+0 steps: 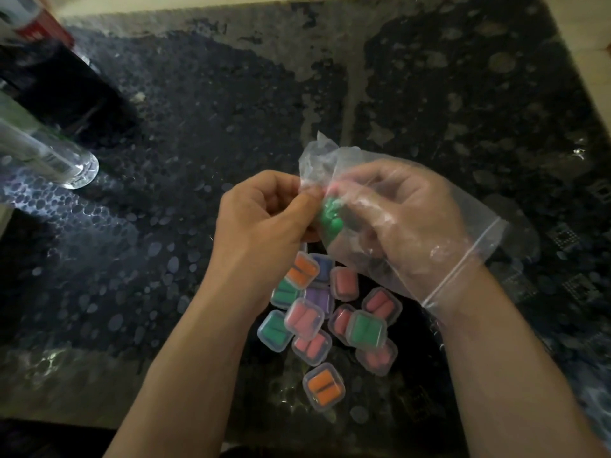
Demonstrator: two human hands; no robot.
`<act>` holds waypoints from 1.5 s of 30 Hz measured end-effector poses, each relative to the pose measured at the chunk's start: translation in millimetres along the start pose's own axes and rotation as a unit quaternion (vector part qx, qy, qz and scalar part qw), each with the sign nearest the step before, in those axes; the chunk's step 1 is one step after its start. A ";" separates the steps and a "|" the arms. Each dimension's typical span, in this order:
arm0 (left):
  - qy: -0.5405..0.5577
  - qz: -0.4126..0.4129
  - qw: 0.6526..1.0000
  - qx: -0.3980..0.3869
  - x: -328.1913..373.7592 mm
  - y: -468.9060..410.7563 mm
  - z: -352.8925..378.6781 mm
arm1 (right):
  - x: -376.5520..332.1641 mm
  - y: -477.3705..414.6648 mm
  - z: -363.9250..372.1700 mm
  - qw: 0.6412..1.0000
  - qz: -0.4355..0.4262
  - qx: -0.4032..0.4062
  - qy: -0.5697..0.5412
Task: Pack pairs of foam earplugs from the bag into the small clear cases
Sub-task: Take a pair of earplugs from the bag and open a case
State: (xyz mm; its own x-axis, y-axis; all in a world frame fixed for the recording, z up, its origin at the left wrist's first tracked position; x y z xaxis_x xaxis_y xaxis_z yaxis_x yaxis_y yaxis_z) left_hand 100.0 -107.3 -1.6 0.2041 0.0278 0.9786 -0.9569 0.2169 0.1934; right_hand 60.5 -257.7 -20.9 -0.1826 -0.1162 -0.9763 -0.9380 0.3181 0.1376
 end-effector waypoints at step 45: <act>-0.064 -0.012 0.998 -0.021 -3.1 -3.2 -5.2 | 0.2 0.4 5.3 0.996 -0.070 -0.038 0.028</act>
State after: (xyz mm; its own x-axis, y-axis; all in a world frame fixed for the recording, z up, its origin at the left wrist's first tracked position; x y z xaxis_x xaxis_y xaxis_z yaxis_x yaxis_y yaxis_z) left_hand 103.4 -103.1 -5.6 0.1969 -0.1025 0.9751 -0.9420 0.2559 0.2171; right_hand 61.7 -252.6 -21.9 -0.0628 -0.2073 -0.9763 -0.9748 0.2226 0.0155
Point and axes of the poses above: each hand's wrist, its own y-axis away from the middle knuckle, its own z-axis out of the palm, x = y × z, the point moved 2 cm from there along -y, towards the middle knuckle, and after that the axes turned 11 degrees about y, right-handed, at the moved point
